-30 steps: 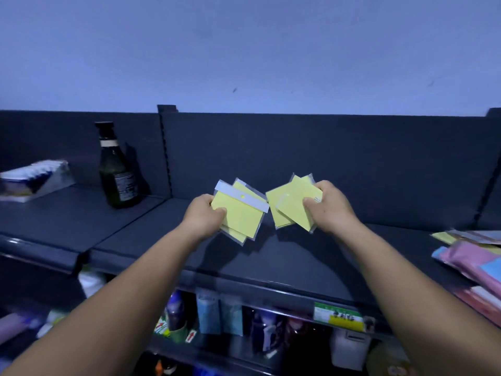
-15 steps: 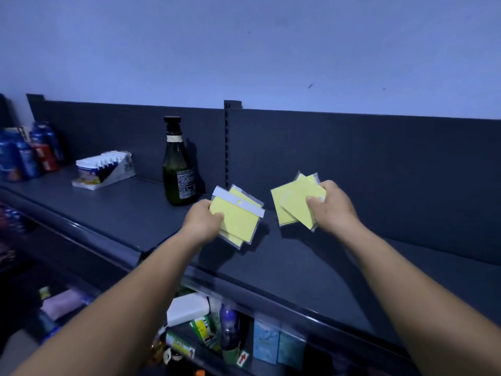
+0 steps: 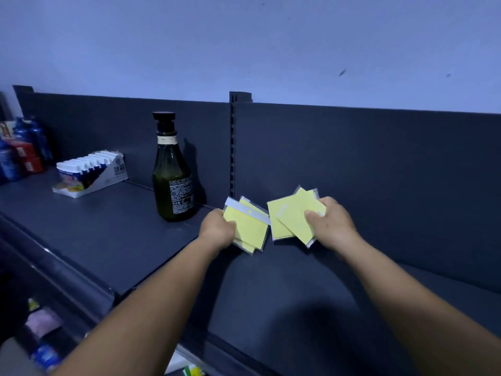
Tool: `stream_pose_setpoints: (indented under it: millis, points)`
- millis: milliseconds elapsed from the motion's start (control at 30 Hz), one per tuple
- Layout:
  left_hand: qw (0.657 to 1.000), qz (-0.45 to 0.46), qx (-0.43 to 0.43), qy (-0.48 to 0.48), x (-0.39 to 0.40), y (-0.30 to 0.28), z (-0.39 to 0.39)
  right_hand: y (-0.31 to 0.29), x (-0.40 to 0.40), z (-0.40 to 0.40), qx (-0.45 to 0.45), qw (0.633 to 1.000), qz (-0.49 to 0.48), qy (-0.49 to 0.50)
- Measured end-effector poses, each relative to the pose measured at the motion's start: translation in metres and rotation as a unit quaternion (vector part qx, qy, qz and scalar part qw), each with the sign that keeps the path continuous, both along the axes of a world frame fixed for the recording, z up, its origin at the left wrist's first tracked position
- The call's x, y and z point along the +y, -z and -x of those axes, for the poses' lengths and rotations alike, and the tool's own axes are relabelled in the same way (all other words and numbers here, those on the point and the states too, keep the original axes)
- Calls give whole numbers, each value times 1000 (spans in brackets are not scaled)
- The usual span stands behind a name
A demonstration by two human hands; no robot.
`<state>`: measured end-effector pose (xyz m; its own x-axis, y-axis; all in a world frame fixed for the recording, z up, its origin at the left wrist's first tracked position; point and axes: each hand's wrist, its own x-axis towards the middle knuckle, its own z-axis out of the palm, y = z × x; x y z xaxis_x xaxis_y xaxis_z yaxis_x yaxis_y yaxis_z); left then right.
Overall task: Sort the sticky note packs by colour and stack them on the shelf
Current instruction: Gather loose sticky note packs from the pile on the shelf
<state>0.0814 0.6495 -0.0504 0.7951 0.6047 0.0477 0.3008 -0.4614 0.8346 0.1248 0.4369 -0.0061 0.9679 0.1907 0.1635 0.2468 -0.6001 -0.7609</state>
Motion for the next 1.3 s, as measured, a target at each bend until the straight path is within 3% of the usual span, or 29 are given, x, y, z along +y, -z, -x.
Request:
stream_pose_setpoints:
  millis: [267, 467, 533, 600, 700, 833, 1100, 1300]
  points:
    - [987, -118, 96, 55, 18, 7, -35, 17, 32, -8, 73, 996, -50, 7]
    - [988, -32, 73, 130, 40, -11, -24, 28, 70, -1, 124, 988, -92, 10]
    - [975, -33, 97, 199, 45, -11, -19, 32, 82, 0, 114, 992, -52, 15]
    - [956, -115, 129, 236, 47, -9, -16, 33, 90, 2, 89, 995, 37, 14]
    - [925, -240, 155, 251, 45, -7, -13, 35, 92, 5, 49, 984, 169, 7]
    - [895, -300, 184, 273, 41, -9, -9, 31, 88, 16, 36, 959, 277, -42]
    - [829, -431, 120, 337, -6, -24, 3, 13, 56, 54, -5, 944, 331, -9]
    - [798, -431, 73, 415, -73, -31, 17, 4, -10, 87, 13, 938, 340, 63]
